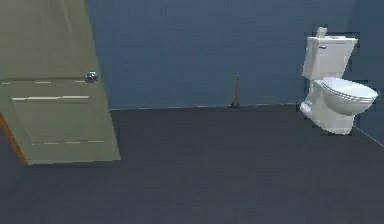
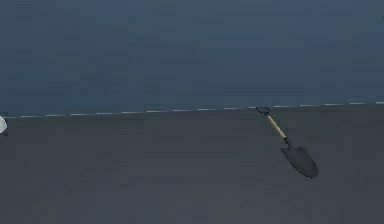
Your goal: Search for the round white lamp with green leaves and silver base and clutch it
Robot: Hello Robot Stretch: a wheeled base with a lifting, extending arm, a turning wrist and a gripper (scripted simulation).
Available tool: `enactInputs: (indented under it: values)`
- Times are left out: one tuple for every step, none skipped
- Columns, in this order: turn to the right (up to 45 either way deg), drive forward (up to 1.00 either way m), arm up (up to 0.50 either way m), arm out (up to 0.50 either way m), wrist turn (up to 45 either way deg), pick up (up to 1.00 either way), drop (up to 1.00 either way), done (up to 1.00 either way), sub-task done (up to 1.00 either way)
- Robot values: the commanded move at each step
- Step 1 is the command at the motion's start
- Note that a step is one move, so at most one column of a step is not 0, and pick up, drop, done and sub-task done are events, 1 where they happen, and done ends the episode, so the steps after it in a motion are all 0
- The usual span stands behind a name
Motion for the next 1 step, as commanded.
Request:
enactInputs:
  values:
    - [0.0,0.10,0.00,0.00,0.0,0.00,0.00,0.00,0.00]
